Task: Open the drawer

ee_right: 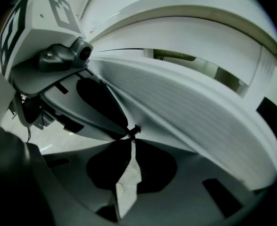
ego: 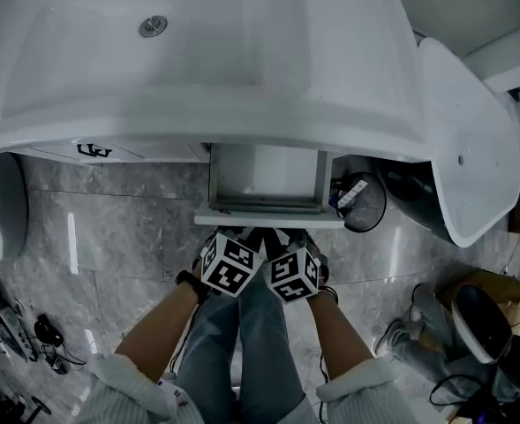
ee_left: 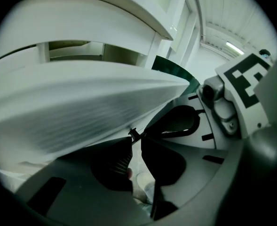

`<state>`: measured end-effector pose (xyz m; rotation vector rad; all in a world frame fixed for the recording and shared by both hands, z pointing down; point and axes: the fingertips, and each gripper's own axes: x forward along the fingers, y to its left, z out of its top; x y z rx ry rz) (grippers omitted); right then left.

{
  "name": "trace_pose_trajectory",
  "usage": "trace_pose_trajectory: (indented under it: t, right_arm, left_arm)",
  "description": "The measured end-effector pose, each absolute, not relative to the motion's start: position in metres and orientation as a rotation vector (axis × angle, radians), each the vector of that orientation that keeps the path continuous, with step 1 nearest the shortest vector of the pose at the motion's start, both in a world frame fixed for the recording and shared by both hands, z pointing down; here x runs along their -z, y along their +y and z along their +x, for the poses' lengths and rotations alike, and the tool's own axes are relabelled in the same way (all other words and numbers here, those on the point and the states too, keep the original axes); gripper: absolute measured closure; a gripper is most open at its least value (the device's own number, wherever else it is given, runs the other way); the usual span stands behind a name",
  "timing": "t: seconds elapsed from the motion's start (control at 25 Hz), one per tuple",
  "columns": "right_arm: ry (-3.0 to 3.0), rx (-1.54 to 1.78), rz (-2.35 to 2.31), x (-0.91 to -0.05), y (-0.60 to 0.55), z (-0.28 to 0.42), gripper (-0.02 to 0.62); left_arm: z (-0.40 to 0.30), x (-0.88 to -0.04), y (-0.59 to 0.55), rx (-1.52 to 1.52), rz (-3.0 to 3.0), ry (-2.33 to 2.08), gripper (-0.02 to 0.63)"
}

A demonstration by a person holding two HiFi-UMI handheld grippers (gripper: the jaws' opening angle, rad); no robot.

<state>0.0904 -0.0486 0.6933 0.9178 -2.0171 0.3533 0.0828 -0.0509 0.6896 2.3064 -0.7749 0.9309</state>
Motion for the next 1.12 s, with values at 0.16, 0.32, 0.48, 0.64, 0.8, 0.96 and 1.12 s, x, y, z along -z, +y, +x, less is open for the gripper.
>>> trace_pose_trajectory:
  t: [0.16, 0.32, 0.48, 0.64, 0.8, 0.96, 1.12]
  right_arm:
    - [-2.023, -0.4, 0.934, -0.695, -0.049, 0.093, 0.561]
    - [-2.023, -0.434, 0.956, -0.691, -0.046, 0.095, 0.563]
    - [-2.04, -0.473, 0.988, -0.679, -0.041, 0.094, 0.563]
    - [-2.089, -0.571, 1.035, -0.654, -0.027, 0.085, 0.563]
    - [-2.157, -0.617, 1.107, -0.611, -0.022, 0.078, 0.571]
    - [-2.243, -0.644, 1.181, -0.555, -0.021, 0.076, 0.569]
    - [-2.341, -0.667, 1.247, -0.496, -0.029, 0.075, 0.569]
  left_arm:
    - [0.081, -0.691, -0.052, -0.917, 2.291, -0.797, 0.551]
    - [0.073, -0.692, -0.045, -0.888, 2.237, -0.827, 0.551]
    - [0.068, -0.685, -0.033, -0.881, 2.237, -0.834, 0.551]
    - [0.067, -0.659, -0.018, -0.845, 2.245, -0.867, 0.551]
    - [0.063, -0.616, -0.017, -0.753, 2.261, -0.94, 0.557]
    - [0.058, -0.563, -0.019, -0.646, 2.293, -0.999, 0.558]
    - [0.055, -0.507, -0.029, -0.547, 2.347, -1.07, 0.561]
